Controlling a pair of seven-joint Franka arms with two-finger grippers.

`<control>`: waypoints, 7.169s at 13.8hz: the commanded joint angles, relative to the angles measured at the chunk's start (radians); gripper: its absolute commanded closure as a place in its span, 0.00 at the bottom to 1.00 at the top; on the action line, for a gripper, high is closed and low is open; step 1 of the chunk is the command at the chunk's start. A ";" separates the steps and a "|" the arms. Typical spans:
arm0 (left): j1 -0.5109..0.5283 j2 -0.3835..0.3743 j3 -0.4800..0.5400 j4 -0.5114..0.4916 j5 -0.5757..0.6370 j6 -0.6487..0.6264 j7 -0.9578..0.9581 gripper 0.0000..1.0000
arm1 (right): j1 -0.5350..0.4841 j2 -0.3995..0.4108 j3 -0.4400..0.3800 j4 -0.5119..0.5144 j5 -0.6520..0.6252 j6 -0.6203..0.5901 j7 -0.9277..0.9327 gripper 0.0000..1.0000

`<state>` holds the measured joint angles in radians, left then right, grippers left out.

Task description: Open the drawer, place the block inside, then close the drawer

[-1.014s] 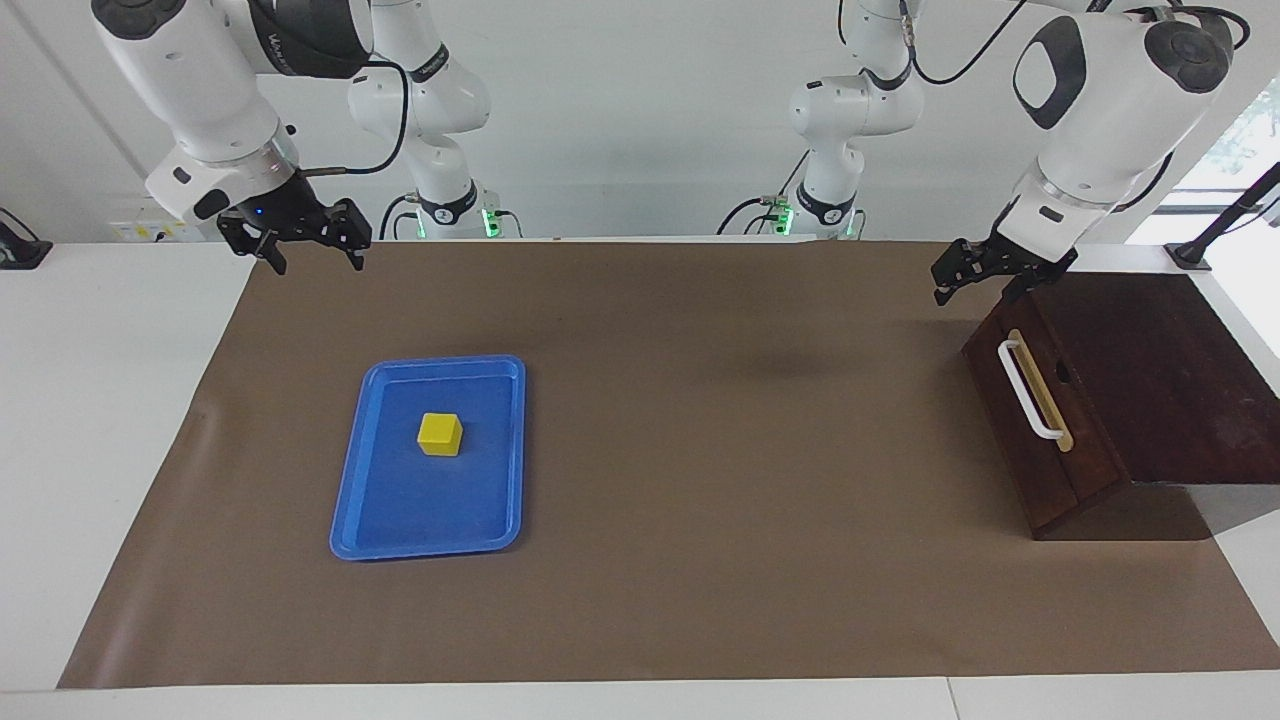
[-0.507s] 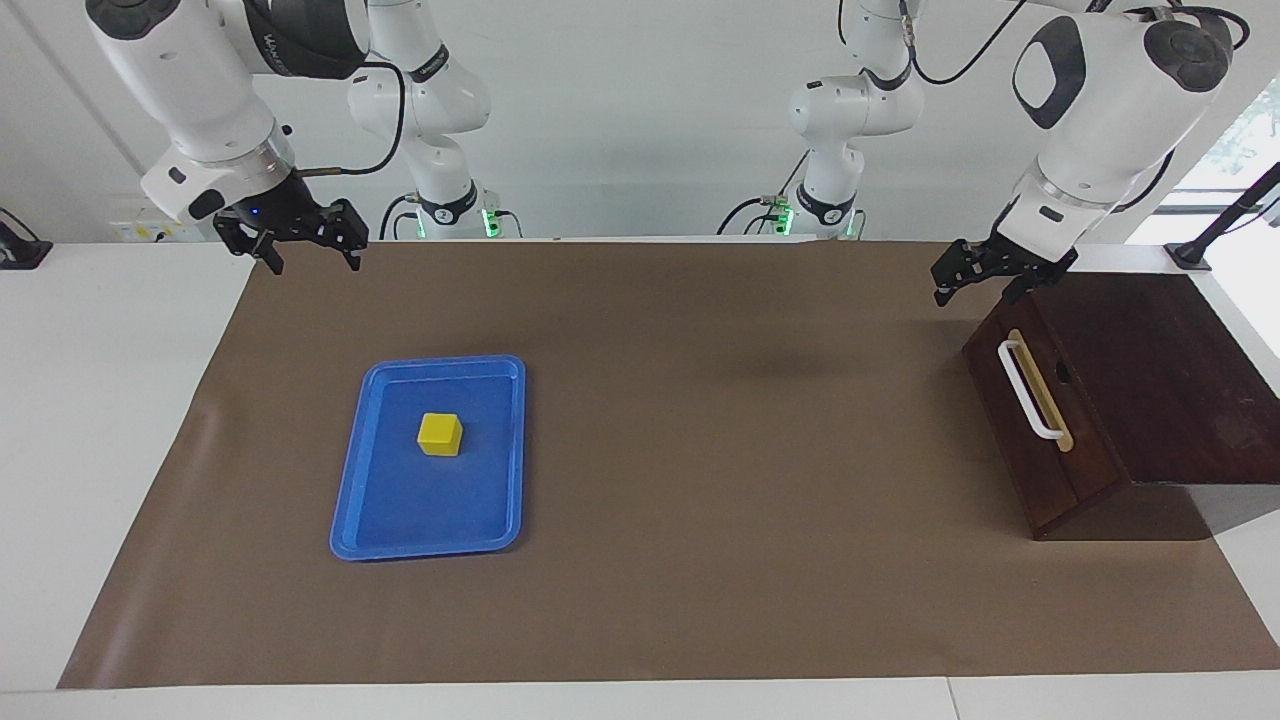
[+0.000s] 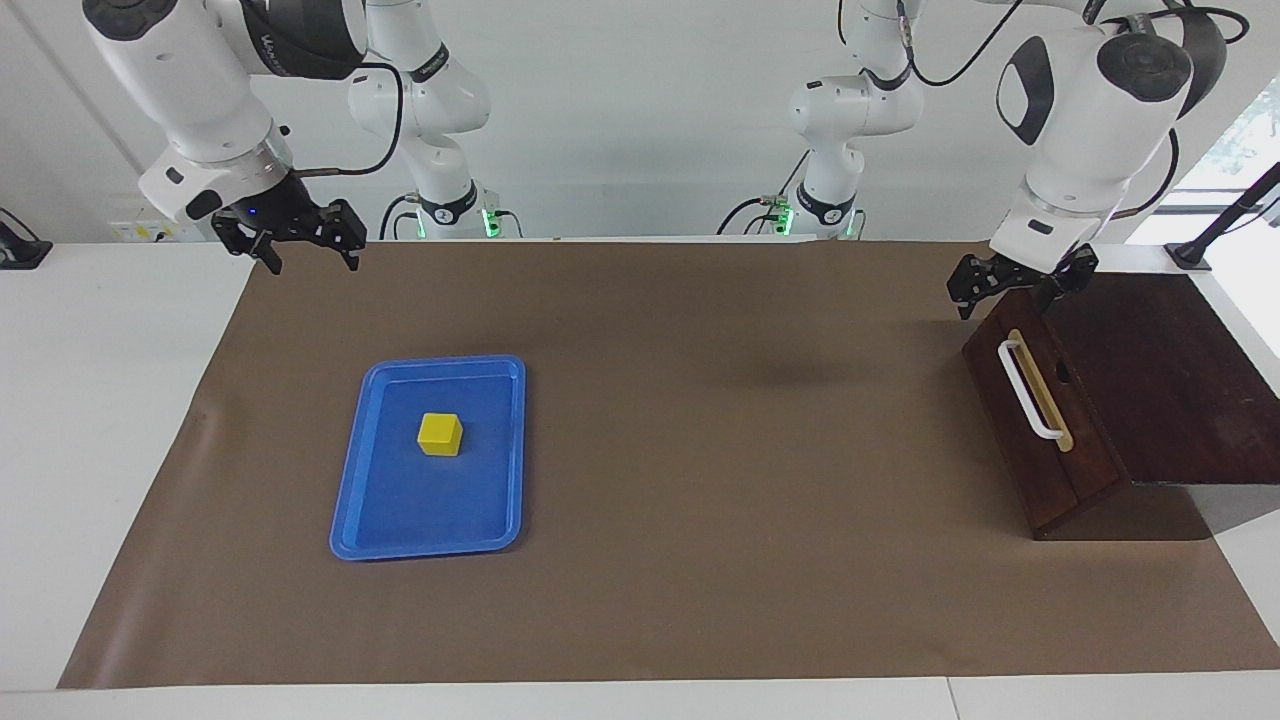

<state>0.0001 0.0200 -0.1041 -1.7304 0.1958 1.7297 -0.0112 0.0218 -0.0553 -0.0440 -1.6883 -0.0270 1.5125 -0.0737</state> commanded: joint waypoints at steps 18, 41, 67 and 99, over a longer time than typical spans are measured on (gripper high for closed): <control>0.046 0.057 0.009 -0.328 0.340 0.467 0.000 0.00 | -0.022 0.138 -0.002 0.094 0.094 0.069 0.657 0.00; -0.179 0.146 0.003 -0.275 0.143 0.472 -0.368 0.00 | -0.177 0.440 -0.008 -0.145 0.864 0.322 1.094 0.00; -0.223 0.052 -0.011 0.230 -0.236 -0.225 -1.377 0.00 | -0.161 0.414 -0.007 -0.315 0.970 0.459 0.916 0.05; -0.331 0.139 -0.008 0.072 -0.193 0.067 -2.052 0.00 | 0.251 0.505 0.001 0.209 0.840 0.331 1.594 1.00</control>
<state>-0.2872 0.1197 -0.1276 -1.6834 -0.0212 1.7927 -2.0066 0.2459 0.4243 -0.0461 -1.5283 0.8284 1.8509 1.4479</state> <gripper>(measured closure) 0.000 0.449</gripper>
